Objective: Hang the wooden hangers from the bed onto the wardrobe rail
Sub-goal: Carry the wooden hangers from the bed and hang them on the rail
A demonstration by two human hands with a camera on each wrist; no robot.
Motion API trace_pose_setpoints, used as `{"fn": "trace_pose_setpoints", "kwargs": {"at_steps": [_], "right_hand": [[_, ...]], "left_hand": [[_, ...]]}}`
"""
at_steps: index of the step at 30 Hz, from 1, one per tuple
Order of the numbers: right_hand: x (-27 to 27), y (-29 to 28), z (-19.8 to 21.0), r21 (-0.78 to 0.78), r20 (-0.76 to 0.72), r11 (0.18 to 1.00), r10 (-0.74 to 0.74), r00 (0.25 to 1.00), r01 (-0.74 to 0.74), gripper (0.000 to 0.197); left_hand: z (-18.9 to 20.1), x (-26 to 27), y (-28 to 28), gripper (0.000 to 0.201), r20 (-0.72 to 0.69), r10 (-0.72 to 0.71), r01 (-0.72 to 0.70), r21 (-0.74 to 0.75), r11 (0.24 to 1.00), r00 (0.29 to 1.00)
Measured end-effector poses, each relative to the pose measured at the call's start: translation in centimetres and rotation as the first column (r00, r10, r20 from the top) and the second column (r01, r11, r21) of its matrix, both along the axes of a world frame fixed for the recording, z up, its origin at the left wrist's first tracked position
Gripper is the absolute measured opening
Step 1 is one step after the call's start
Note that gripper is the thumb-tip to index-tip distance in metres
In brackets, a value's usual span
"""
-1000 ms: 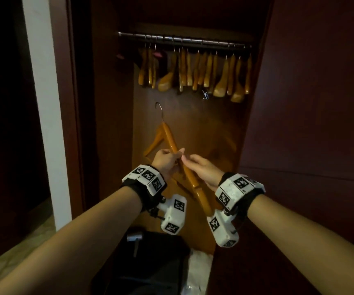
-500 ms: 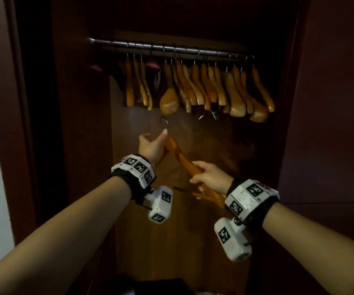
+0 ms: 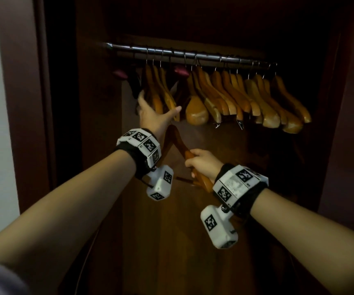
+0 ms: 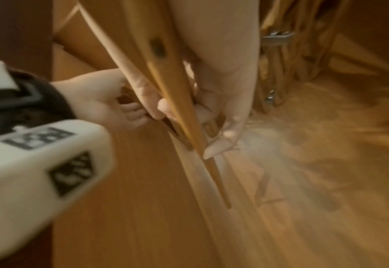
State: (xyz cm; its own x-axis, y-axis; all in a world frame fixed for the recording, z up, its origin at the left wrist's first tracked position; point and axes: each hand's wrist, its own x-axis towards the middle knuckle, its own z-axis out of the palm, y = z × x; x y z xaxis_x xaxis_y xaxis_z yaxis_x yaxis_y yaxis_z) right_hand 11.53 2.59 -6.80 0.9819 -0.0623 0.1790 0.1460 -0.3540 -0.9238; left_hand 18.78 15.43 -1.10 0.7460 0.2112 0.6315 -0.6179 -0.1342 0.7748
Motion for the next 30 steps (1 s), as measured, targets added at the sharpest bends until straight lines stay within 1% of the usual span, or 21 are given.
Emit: {"fn": "trace_pose_setpoints", "kwargs": {"at_steps": [2,5,7,9,12,15,16,18,19,20,24,25,30], "right_hand": [[0.3,0.7,1.0,0.017,0.022,1.0,0.002,1.0,-0.003,0.032],[0.9,1.5,2.3,0.044,0.07,0.999,-0.013,0.997,0.01,0.014],[1.7,1.9,3.0,0.037,0.099,0.999,-0.026,0.995,0.023,0.014],[2.1,2.3,3.5,0.022,0.12,0.999,-0.029,0.992,0.027,0.008],[2.5,2.8,4.0,0.012,0.117,1.0,-0.011,0.993,0.01,0.011],[2.8,3.4,4.7,0.024,0.126,1.0,0.0,0.992,-0.003,0.016],[2.9,3.7,5.0,0.025,0.139,1.0,-0.008,0.99,0.005,0.023],[3.3,4.0,5.7,0.018,0.169,1.0,-0.027,0.985,0.024,0.042],[3.5,4.1,6.1,0.009,0.184,0.999,-0.032,0.982,0.031,0.049],[3.7,4.2,6.5,-0.001,0.196,0.999,-0.034,0.98,0.035,0.051],[4.5,4.9,7.9,-0.041,0.258,0.997,-0.057,0.964,0.07,0.04],[4.7,5.2,8.2,-0.035,0.275,0.996,-0.068,0.959,0.081,0.039],[5.6,6.6,10.0,0.025,0.36,0.993,-0.116,0.926,0.115,0.022]], "left_hand": [[0.5,0.2,0.0,0.109,-0.012,0.004,-0.003,0.048,0.999,1.0],[0.8,0.7,0.1,0.108,-0.028,-0.004,0.007,0.081,0.997,1.0],[0.7,0.9,0.5,0.1,-0.021,0.004,-0.002,0.095,0.995,1.0],[0.5,1.1,1.0,0.088,-0.028,0.014,-0.011,0.102,0.995,0.999],[0.2,1.1,1.8,0.076,-0.018,0.039,-0.037,0.122,0.992,0.999],[0.1,1.0,2.7,0.075,-0.012,0.046,-0.044,0.134,0.99,0.999],[0.2,0.8,3.0,0.075,-0.015,0.039,-0.037,0.134,0.99,0.999],[0.4,0.7,3.6,0.075,-0.025,0.027,-0.023,0.143,0.989,0.999],[0.6,0.6,3.9,0.073,-0.031,0.022,-0.017,0.152,0.988,0.999],[0.6,0.4,4.1,0.072,-0.033,0.022,-0.016,0.161,0.987,0.999],[0.4,0.3,4.9,0.068,-0.044,-0.004,0.011,0.14,0.99,0.999],[0.4,0.3,5.1,0.067,-0.045,-0.01,0.016,0.139,0.99,0.999],[0.3,0.3,6.0,0.062,-0.006,-0.013,0.014,0.169,0.985,1.0]]}}
